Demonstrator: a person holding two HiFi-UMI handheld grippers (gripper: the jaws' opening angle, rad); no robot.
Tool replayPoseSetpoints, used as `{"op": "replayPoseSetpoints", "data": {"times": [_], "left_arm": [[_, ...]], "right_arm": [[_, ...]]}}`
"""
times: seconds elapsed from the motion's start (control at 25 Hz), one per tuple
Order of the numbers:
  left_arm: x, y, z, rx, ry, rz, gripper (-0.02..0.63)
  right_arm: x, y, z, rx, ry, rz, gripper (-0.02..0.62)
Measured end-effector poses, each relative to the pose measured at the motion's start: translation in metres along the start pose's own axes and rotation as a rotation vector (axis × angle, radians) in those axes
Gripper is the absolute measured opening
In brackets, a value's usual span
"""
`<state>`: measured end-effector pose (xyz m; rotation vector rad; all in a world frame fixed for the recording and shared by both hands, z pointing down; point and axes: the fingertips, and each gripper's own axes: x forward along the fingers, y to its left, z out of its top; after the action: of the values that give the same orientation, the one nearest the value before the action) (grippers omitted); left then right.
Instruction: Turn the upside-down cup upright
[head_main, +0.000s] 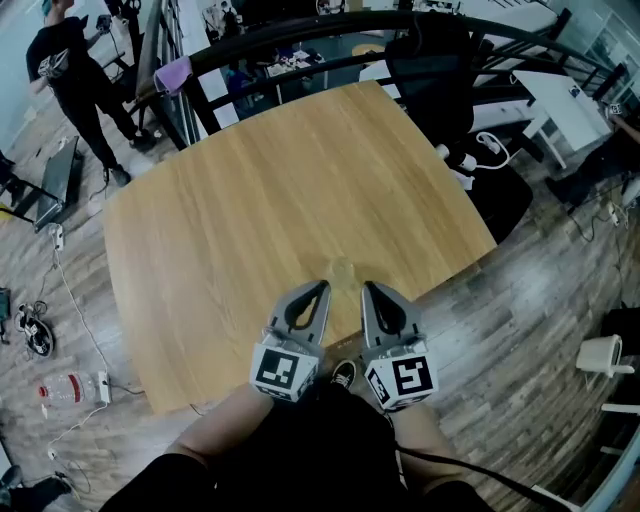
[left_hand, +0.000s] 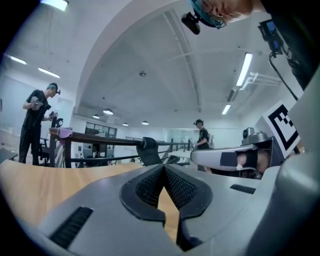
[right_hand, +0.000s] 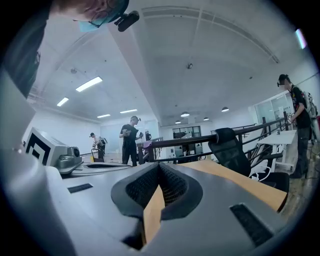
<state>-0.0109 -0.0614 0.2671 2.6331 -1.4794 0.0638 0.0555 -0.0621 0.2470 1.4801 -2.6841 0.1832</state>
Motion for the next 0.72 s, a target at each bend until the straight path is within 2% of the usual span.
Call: {"op": "replayPoseSetpoints", "data": {"times": [0.12,0.28,0.44,0.72], "left_arm": [[-0.021,-0.010,0.022,-0.025,-0.018,0.004,0.008],[-0.040,-0.029,0.041,-0.009,-0.040,-0.011,0.008],[-0.048,-0.047,0.049,-0.005,-0.052,-0.011,0.008],[-0.043,-0.058,0.061,0.050,-0.071,0.008,0.008]], "right_arm": [[-0.016,0.023,0.024,-0.035,-0.032,0.013,0.014],[-0.034,0.045,0.045,-0.058,-0.065,0.025,0.014],[-0.053,0.045,0.050,-0.051,-0.065,0.023,0.014],[-0.063,0.038,0.062,-0.055,-0.089,0.016,0.014]]}}
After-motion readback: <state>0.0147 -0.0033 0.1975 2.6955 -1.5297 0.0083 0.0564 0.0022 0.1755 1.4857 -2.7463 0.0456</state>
